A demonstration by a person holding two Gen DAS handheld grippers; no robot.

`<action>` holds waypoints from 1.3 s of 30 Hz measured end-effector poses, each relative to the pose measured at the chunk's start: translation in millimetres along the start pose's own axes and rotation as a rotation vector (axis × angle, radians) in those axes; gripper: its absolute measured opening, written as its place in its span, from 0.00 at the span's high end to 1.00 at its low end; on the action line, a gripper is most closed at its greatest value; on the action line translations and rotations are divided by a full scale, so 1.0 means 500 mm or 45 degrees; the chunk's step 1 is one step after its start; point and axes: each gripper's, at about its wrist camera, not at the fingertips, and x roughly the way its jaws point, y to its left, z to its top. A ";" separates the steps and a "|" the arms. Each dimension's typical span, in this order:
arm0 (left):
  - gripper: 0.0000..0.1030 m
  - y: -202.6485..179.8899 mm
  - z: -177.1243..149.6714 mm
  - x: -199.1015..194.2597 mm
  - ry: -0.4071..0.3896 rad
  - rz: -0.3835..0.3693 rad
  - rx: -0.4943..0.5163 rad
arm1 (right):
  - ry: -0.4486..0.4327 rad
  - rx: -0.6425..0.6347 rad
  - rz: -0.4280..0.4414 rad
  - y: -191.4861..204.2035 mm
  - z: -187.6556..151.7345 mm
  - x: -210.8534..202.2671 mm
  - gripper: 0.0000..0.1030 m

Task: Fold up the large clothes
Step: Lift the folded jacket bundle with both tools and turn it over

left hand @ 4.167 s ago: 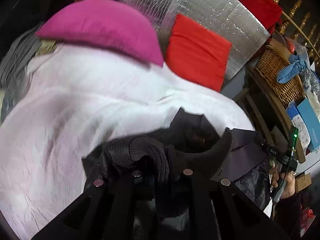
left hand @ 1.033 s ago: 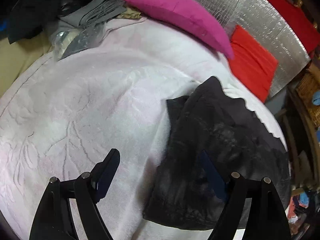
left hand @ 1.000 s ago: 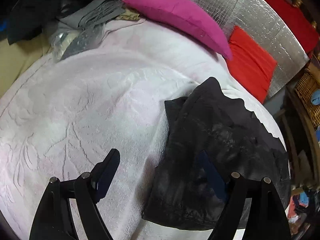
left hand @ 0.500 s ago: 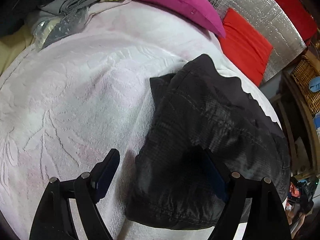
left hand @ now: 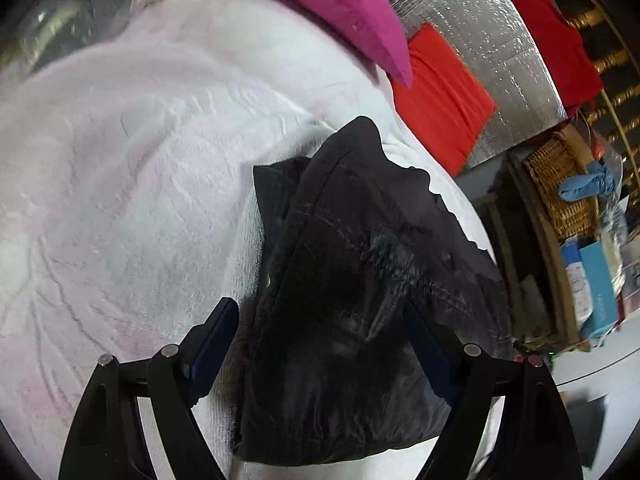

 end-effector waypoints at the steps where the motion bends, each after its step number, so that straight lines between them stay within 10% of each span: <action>1: 0.18 0.000 0.002 0.002 0.010 -0.010 -0.001 | 0.019 -0.006 0.038 -0.001 0.008 0.005 0.15; 13: 0.14 0.013 0.035 0.051 0.140 -0.250 -0.044 | 0.170 -0.189 0.151 0.023 0.047 0.056 0.13; 33: 0.00 -0.081 -0.004 0.135 0.164 -0.230 0.116 | 0.334 -0.332 0.218 0.142 -0.018 0.201 0.00; 39: 0.07 -0.101 -0.002 0.120 0.099 -0.282 0.152 | 0.286 -0.398 0.048 0.176 -0.042 0.201 0.22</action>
